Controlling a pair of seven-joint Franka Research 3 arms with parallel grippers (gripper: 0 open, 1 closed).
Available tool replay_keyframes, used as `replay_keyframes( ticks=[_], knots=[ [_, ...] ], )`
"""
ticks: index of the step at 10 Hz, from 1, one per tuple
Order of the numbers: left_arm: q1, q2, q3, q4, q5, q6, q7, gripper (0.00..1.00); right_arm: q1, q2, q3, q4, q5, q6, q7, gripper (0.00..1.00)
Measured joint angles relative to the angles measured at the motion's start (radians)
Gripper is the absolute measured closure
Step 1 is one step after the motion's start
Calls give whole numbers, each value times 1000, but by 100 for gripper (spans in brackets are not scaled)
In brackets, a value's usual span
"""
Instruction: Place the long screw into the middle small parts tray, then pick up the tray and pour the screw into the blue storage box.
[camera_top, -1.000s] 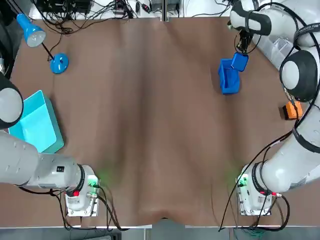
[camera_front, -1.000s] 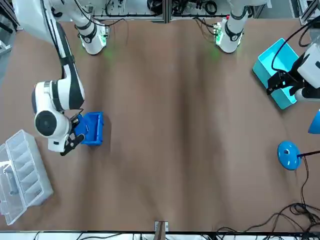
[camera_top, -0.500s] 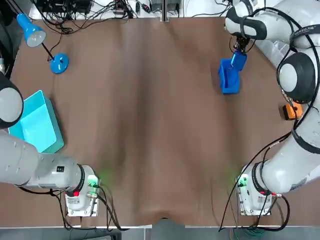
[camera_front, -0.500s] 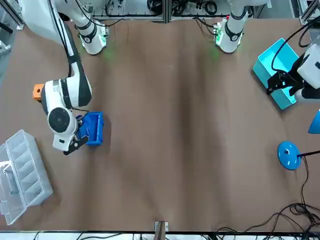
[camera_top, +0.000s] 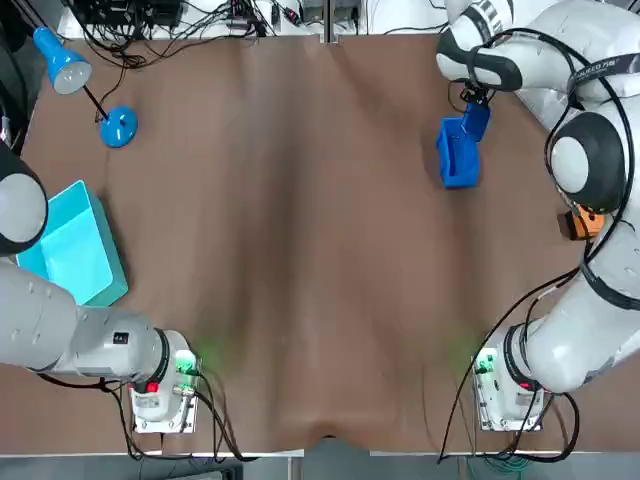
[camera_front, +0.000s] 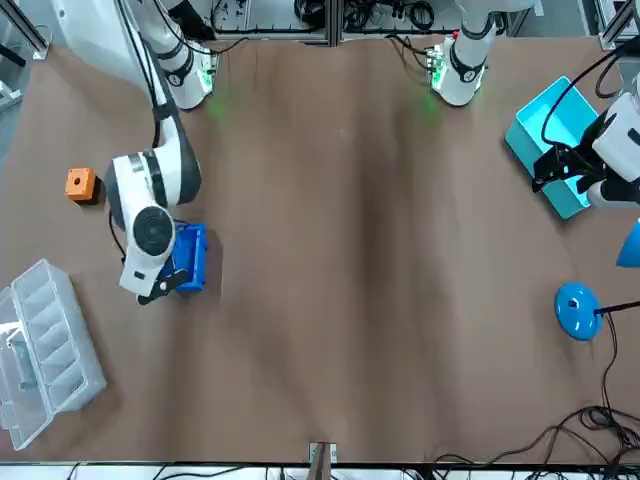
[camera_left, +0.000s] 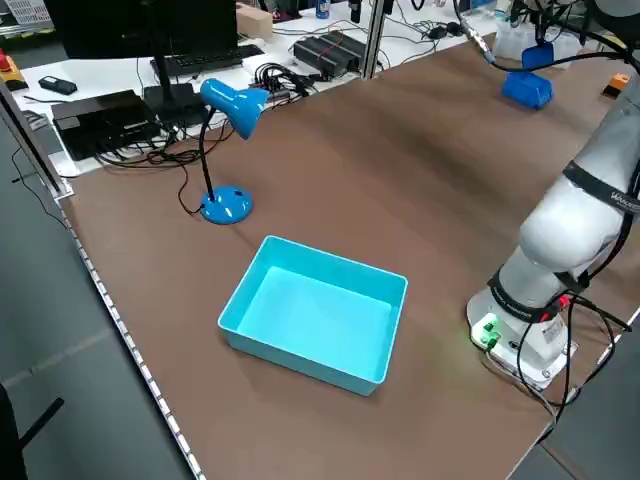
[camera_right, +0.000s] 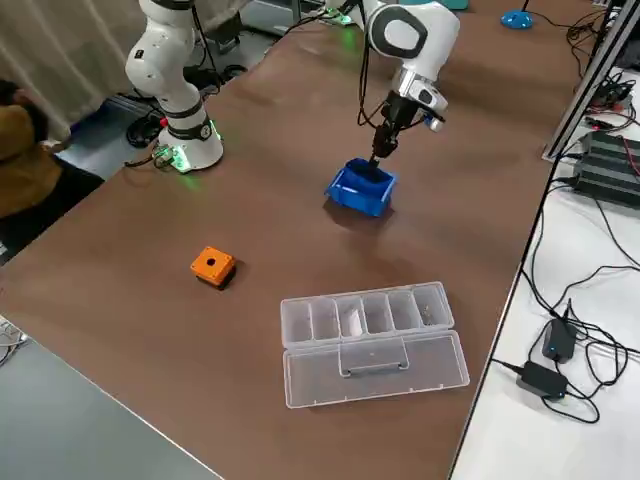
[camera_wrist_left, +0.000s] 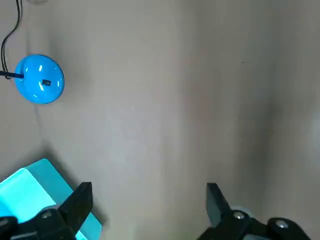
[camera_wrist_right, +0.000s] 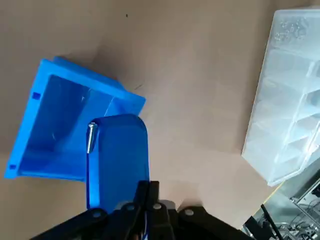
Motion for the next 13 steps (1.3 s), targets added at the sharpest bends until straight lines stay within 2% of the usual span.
replay_keyframes(
  ticks=[6,8,10,11,13],
  knots=[
    [0,0,0,0,-4,0,0,0,37,1,0,-12,-166,-52,169,97],
    [0,0,0,0,-4,0,0,0,39,1,-1,-11,-172,-65,200,97],
    [0,0,0,0,-4,0,0,0,20,1,-4,-8,-139,-65,200,97],
    [0,0,0,0,-4,0,0,0,18,1,-4,4,-89,-65,193,97],
    [0,1,0,0,-4,0,0,0,16,-2,-4,78,65,-79,177,97]
  ],
)
